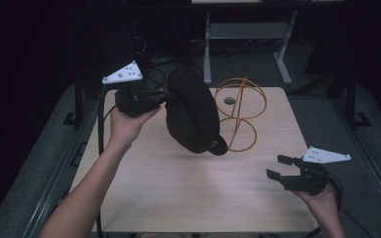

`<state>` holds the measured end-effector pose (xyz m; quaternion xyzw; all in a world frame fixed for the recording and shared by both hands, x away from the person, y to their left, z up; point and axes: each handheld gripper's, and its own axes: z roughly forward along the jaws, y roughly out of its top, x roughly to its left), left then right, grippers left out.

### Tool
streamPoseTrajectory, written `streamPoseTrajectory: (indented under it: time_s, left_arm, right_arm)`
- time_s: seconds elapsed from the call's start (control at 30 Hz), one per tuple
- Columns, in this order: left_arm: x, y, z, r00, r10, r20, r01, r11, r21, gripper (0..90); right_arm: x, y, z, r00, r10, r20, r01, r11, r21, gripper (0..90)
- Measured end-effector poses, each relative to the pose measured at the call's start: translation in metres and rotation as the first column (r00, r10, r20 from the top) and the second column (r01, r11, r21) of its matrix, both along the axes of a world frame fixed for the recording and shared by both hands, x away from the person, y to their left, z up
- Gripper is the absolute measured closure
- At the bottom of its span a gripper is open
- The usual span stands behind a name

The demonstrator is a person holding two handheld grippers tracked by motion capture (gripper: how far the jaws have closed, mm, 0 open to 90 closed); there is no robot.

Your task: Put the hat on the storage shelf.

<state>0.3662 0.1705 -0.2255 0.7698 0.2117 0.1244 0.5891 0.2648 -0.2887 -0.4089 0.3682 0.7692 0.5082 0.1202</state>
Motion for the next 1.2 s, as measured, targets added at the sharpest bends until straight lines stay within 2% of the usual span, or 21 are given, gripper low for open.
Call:
streamPoseTrajectory:
  time_s: [0.1,0.37,0.6,0.73,0.8,0.93,1.2]
  left_arm:
    - [0.007,-0.005,0.005,1.0,-0.003,0.001,0.003,1.0,-0.002,87.6]
    - [0.024,-0.024,0.017,0.9999,-0.013,0.003,0.013,0.9997,0.02,87.5]
    - [0.04,-0.043,0.027,0.9989,-0.044,-0.017,0.044,0.999,-0.005,87.5]
    - [0.046,-0.055,0.033,0.9978,-0.063,-0.02,0.062,0.998,-0.011,87.5]
    - [0.05,-0.063,0.037,0.9972,-0.073,-0.016,0.073,0.9973,0.009,87.5]
    - [0.064,-0.077,0.039,0.9964,-0.076,-0.037,0.077,0.9963,0.036,87.5]
    - [0.077,-0.104,0.038,0.9958,-0.078,-0.048,0.081,0.9946,0.065,87.3]
  right_arm:
    - [-0.001,-0.004,0.002,0.9997,-0.017,0.016,0.018,1.0,-0.012,25.3]
    - [-0.001,-0.013,0.002,0.9982,-0.052,0.029,0.052,0.999,0.013,25.3]
    - [0.001,-0.015,0.001,0.9981,-0.052,0.034,0.051,0.999,0.013,25.3]
    - [0.003,-0.018,-0.001,0.9982,-0.058,0.017,0.057,0.998,0.027,25.3]
    - [0.003,-0.02,-0.001,0.9977,-0.066,0.016,0.065,0.997,0.037,25.3]
    - [0.004,-0.023,-0.004,0.9976,-0.069,0.007,0.068,0.997,0.048,25.4]
    - [0.004,-0.03,-0.007,0.9966,-0.083,-0.002,0.083,0.994,0.07,25.3]
